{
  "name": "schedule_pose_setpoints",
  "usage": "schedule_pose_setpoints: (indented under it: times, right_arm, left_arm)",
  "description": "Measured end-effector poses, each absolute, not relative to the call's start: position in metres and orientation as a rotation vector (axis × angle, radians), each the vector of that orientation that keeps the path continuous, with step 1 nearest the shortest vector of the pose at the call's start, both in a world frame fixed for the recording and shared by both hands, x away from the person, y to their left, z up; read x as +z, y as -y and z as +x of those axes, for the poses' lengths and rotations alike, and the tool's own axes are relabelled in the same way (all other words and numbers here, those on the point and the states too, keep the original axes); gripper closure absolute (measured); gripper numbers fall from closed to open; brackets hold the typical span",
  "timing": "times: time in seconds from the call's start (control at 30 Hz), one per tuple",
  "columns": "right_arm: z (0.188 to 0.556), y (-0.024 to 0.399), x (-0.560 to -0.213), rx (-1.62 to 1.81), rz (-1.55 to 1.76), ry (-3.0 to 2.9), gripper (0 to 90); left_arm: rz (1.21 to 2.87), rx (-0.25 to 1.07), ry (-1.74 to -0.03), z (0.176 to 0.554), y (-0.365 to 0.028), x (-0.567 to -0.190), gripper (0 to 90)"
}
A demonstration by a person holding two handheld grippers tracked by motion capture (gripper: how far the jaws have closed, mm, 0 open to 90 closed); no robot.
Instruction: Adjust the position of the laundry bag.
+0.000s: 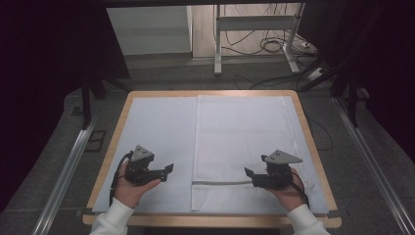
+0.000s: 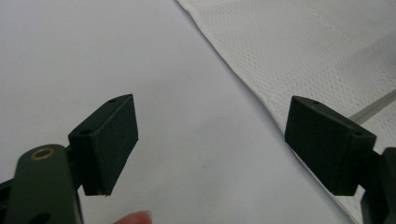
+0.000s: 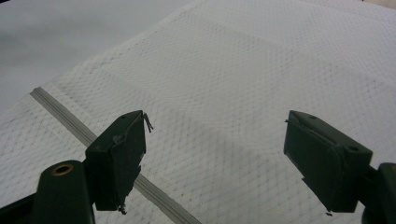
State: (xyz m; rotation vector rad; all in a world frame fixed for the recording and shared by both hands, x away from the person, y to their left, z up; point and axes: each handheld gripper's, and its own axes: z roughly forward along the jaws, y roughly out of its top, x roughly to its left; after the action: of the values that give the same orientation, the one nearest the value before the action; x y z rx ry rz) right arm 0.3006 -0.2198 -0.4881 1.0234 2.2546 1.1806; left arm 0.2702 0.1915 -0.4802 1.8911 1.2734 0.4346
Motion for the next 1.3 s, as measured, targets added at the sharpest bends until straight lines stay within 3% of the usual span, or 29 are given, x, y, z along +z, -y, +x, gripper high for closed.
schedule_pose_setpoints:
  times: [0.83,1.3]
  right_arm:
    - [0.301,0.225,-0.487,1.176,1.051,-2.240,20.6]
    - [0.303,0.228,-0.487,1.167,1.062,-2.234,20.6]
  left_arm:
    - [1.893,0.388,-1.290,0.269,-0.186,-0.478,18.7]
    - [1.947,0.315,-1.269,0.274,-0.161,-0.484,21.9]
